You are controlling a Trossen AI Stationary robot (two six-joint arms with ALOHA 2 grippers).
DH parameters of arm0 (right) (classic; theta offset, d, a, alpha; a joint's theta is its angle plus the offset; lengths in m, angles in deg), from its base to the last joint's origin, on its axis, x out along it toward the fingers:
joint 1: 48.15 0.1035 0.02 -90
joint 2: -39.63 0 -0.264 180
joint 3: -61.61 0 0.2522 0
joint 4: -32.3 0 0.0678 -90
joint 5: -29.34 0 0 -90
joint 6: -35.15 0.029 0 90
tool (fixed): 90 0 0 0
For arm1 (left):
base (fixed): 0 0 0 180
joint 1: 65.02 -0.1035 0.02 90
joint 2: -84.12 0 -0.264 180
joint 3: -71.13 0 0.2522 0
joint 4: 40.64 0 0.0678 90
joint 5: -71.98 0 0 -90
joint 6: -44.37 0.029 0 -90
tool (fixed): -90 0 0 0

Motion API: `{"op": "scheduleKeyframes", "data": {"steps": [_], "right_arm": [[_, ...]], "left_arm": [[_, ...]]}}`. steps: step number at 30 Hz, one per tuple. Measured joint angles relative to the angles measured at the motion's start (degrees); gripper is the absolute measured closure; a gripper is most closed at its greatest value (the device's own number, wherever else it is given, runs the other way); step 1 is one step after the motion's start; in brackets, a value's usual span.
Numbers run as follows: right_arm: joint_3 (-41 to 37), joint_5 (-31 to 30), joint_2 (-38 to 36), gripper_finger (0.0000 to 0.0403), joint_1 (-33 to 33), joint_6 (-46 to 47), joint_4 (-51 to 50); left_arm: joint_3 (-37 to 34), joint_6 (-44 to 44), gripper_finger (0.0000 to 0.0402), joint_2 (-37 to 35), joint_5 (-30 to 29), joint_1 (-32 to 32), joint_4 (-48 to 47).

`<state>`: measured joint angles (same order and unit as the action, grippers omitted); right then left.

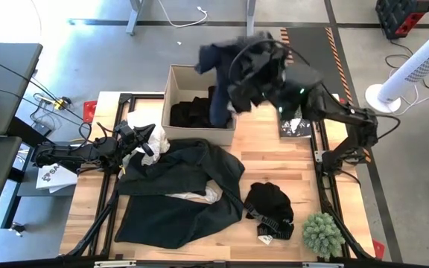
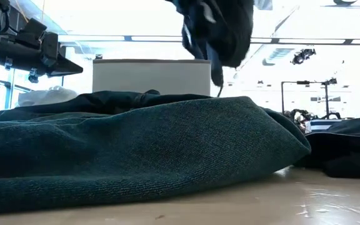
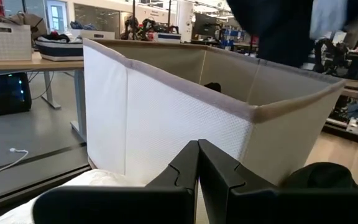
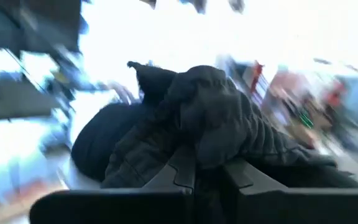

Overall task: Sort clothes
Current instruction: Put the black shorts into the laundry bin

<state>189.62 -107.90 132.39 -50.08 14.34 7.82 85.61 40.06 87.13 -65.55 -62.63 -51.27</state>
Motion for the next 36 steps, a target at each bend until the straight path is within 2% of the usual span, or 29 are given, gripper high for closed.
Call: {"op": "scheduleKeyframes", "data": {"steps": [3,7,10,13,20,29,33,36], "right_arm": [[0.0,11.5,1.2,0.0390,-4.7,1.1,5.7],[0.0,24.9,5.0,0.0390,-11.0,8.9,5.9],[-0.1,30.8,9.1,0.0390,-13.9,13.4,5.4],[-0.1,34.3,13.4,0.0390,-15.5,16.1,4.4],[-0.1,36.4,22.7,0.0390,-17.3,22.0,-8.1],[0.0,34.2,32.9,0.0389,-20.4,31.9,-36.5],[0.0,33.5,35.7,0.0378,-22.0,33.3,-40.7],[0.4,33.4,35.9,0.0349,-22.8,33.4,-41.2]], "left_arm": [[0.0,0.0,0.0394,0.0,0.0,0.0,0.0],[0.0,0.0,0.0394,0.0,0.0,0.0,0.0],[0.0,0.0,0.0394,0.0,0.0,0.0,0.0],[0.0,0.0,0.0394,0.0,0.0,0.0,0.0],[0.0,0.0,0.0394,0.0,0.0,0.0,0.0],[0.0,0.0,0.0394,0.0,0.0,0.0,0.0],[0.0,0.0,0.0394,0.0,0.0,0.0,0.0],[0.0,0.0,0.0394,0.0,0.0,0.0,0.0]]}}
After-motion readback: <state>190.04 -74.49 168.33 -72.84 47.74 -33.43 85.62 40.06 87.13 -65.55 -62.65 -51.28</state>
